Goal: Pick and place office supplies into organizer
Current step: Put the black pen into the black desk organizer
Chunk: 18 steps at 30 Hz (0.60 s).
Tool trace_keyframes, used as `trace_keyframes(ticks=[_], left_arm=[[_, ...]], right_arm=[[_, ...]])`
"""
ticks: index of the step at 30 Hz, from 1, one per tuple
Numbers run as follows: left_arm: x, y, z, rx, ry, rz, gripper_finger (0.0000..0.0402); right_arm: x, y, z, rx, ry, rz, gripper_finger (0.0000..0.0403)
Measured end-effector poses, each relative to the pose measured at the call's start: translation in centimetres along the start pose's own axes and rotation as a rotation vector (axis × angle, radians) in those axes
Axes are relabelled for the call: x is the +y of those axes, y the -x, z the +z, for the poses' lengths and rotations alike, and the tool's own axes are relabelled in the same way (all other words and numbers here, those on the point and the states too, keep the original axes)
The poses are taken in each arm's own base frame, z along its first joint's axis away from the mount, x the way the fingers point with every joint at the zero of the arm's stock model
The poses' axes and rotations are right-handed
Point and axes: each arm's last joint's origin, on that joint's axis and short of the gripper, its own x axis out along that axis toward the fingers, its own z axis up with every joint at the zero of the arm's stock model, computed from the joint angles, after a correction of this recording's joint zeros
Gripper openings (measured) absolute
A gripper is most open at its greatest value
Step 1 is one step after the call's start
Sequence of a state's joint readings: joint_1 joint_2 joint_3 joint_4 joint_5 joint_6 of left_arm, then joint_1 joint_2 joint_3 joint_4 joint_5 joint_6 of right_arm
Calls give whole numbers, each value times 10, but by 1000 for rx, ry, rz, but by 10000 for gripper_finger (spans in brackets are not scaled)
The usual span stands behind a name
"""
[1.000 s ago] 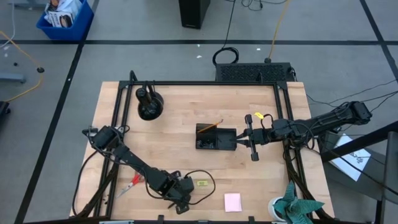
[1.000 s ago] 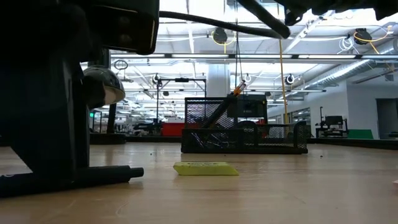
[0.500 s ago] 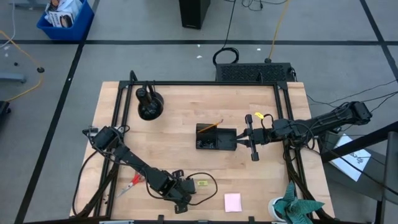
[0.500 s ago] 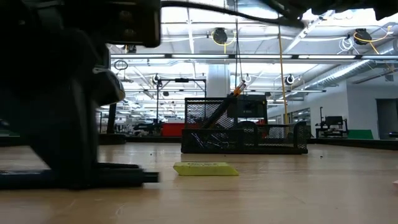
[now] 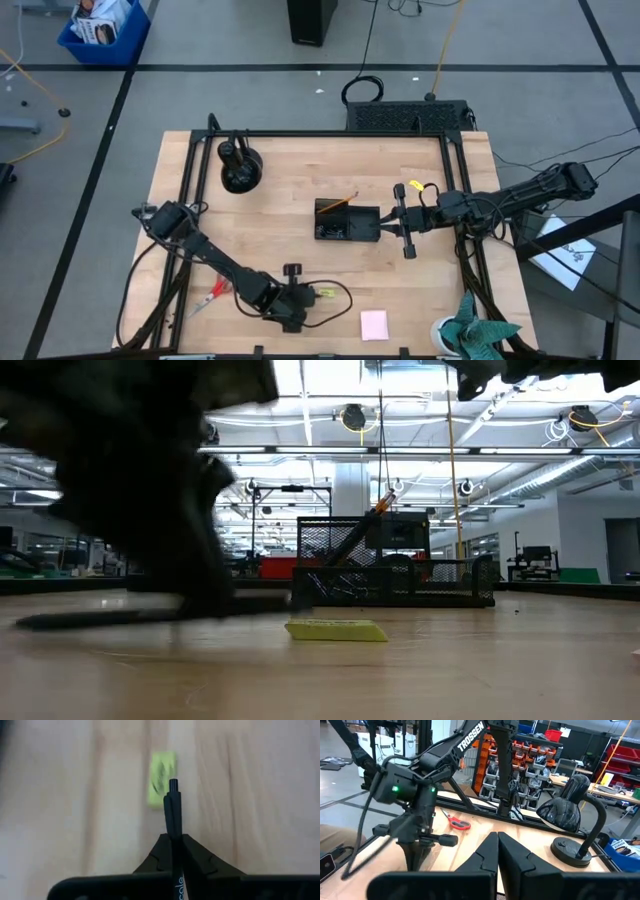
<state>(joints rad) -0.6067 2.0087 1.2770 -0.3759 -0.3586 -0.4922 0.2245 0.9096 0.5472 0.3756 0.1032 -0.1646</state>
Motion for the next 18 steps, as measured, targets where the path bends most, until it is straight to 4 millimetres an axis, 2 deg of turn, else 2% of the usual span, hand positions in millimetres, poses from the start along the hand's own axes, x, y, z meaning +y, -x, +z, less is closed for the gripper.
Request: trace_keyframes(ticks=[5, 12, 15, 18], left_arm=[[6, 20, 15, -102, -38, 54, 16], [29, 53, 46, -292, -114, 147, 6], [45, 70, 60, -370, -191, 233, 10], [71, 85, 74, -402, -233, 308, 8]], right_arm=[[0, 0, 0, 1, 3, 0, 0], [0, 0, 0, 3, 4, 0, 0], [0, 0, 0, -1, 4, 0, 0], [0, 0, 0, -1, 2, 0, 0]])
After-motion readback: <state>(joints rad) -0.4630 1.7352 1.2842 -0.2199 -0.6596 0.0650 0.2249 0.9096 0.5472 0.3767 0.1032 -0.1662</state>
